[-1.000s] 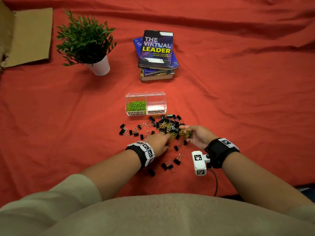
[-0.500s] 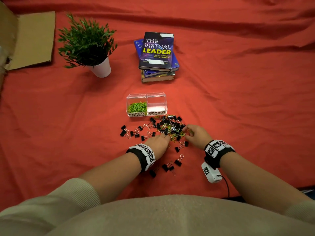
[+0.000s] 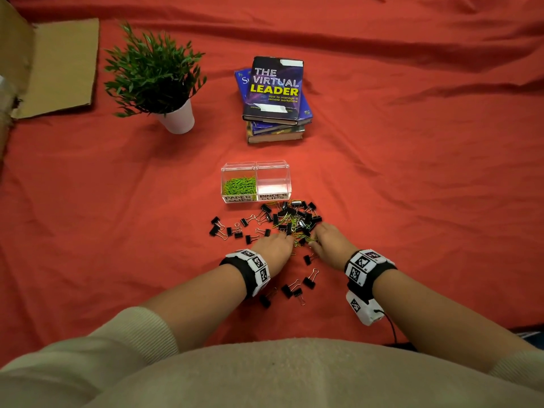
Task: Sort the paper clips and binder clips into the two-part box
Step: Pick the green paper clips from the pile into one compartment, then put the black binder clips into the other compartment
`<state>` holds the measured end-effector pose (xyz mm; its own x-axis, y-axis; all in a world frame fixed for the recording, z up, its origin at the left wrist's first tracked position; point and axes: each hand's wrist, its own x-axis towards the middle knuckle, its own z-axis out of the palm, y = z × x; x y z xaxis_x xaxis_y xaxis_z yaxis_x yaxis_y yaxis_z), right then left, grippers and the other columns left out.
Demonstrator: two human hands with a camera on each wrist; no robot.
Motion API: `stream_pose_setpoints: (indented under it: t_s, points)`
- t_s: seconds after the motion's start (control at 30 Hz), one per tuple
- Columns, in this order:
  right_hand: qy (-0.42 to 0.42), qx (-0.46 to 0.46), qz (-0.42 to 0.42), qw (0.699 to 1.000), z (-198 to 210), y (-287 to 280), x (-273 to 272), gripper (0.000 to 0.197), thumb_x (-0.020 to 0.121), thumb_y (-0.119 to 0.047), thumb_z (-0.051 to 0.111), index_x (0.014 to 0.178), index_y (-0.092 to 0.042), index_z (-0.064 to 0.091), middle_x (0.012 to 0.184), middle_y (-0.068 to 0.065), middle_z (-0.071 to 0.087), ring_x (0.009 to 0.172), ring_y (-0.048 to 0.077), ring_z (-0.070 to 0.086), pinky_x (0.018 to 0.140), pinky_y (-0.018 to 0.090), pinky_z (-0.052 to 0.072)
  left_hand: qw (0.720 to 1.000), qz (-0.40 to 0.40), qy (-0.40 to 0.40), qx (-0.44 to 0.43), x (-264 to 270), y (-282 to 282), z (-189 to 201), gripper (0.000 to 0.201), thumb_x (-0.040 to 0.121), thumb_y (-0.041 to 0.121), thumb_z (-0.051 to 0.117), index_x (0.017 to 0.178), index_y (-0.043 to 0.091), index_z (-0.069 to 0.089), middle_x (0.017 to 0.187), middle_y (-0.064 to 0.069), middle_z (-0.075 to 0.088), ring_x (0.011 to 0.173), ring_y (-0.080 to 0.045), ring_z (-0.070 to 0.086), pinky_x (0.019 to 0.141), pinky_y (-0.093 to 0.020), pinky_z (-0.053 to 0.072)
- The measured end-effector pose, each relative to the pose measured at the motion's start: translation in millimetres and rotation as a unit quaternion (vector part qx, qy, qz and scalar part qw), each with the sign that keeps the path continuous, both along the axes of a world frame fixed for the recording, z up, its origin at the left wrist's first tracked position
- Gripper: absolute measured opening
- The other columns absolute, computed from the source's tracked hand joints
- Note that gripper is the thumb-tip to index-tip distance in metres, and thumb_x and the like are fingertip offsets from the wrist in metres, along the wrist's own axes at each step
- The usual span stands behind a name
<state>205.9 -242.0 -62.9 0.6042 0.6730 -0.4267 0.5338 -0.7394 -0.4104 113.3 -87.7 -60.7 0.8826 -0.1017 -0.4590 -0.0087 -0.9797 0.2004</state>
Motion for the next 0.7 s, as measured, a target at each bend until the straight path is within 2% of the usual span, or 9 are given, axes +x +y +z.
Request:
stream_pose_setpoints:
  t_s: [0.13,0.23,0.3,0.37,0.47,0.53,0.6,0.7]
  points:
    - [0.147,-0.007,-0.074,0.986,25.9,10.7,10.4,0.014,0.093,-0.029,0.053,0.09,-0.015,0.055,0.078,-0.001,0.059,0.067,0.014,0.055,0.06,0.027,0.043,0.999,0.024,0.029,-0.001,-2.2,-0.7,1.1,0.026,0.093,0.008,0.046,0.119,0.002,0.047,0.118,-0.017,0.054,0.107,-0.035,0.057,0.084,-0.044,0.049]
    - [0.242,0.056,-0.121,0.961,52.5,23.4,25.0,0.015,0.089,-0.031,0.061,0.086,-0.017,0.062,0.08,0.002,0.068,0.065,0.016,0.056,0.065,0.033,0.048,0.999,0.031,0.044,-0.002,-3.1,-2.2,2.3,0.03,0.093,0.012,0.046,0.12,0.001,0.047,0.121,-0.019,0.053,0.109,-0.037,0.056,0.087,-0.045,0.047]
    - [0.256,0.09,-0.138,0.952,67.6,37.3,34.0,0.013,0.086,-0.031,0.065,0.087,-0.018,0.064,0.085,0.006,0.07,0.067,0.016,0.055,0.067,0.034,0.047,0.999,0.018,0.049,0.004,-4.7,-3.2,2.6,0.031,0.094,0.01,0.043,0.123,-0.002,0.046,0.124,-0.02,0.051,0.112,-0.037,0.054,0.088,-0.045,0.046]
    - [0.245,0.102,-0.138,0.954,79.4,58.1,40.9,0.012,0.085,-0.031,0.066,0.089,-0.02,0.066,0.088,0.007,0.07,0.064,0.012,0.055,0.066,0.03,0.047,0.999,-0.004,0.041,0.017,-7.4,-3.9,2.1,0.031,0.094,0.007,0.043,0.123,-0.003,0.045,0.124,-0.021,0.05,0.112,-0.038,0.053,0.087,-0.045,0.047]
    - [0.213,0.108,-0.121,0.964,90.3,101.3,47.3,0.016,0.088,-0.026,0.063,0.095,-0.011,0.065,0.085,0.005,0.067,0.061,0.009,0.053,0.056,0.021,0.045,0.999,0.004,0.039,0.0,-14.7,-0.3,0.9,0.033,0.091,0.009,0.048,0.123,0.0,0.045,0.123,-0.019,0.051,0.111,-0.036,0.054,0.088,-0.044,0.047]
    - [0.172,0.109,-0.097,0.974,90.2,135.1,48.6,0.012,0.09,-0.02,0.061,0.092,-0.009,0.063,0.082,0.005,0.064,0.059,0.009,0.051,0.054,0.02,0.043,0.997,0.053,0.041,-0.046,-19.6,8.5,2.8,0.032,0.091,0.012,0.047,0.121,0.002,0.046,0.122,-0.018,0.05,0.109,-0.036,0.054,0.089,-0.044,0.047]
    - [0.119,0.101,-0.075,0.985,85.4,165.8,46.7,0.007,0.09,-0.018,0.06,0.087,-0.012,0.061,0.077,0.005,0.061,0.058,0.012,0.05,0.054,0.022,0.039,0.988,0.115,0.037,-0.1,-23.2,22.4,8.9,0.03,0.089,0.014,0.046,0.117,0.002,0.046,0.119,-0.019,0.051,0.105,-0.036,0.056,0.084,-0.042,0.047]
    - [0.068,0.065,-0.053,0.994,72.1,199.0,39.7,0.007,0.09,-0.014,0.058,0.091,-0.008,0.062,0.081,0.009,0.061,0.073,0.023,0.057,0.066,0.029,0.045,0.968,0.196,0.005,-0.159,-27.2,49.5,19.0,0.026,0.088,0.011,0.049,0.113,0.002,0.047,0.11,-0.019,0.057,0.097,-0.037,0.058,0.071,-0.034,0.041]
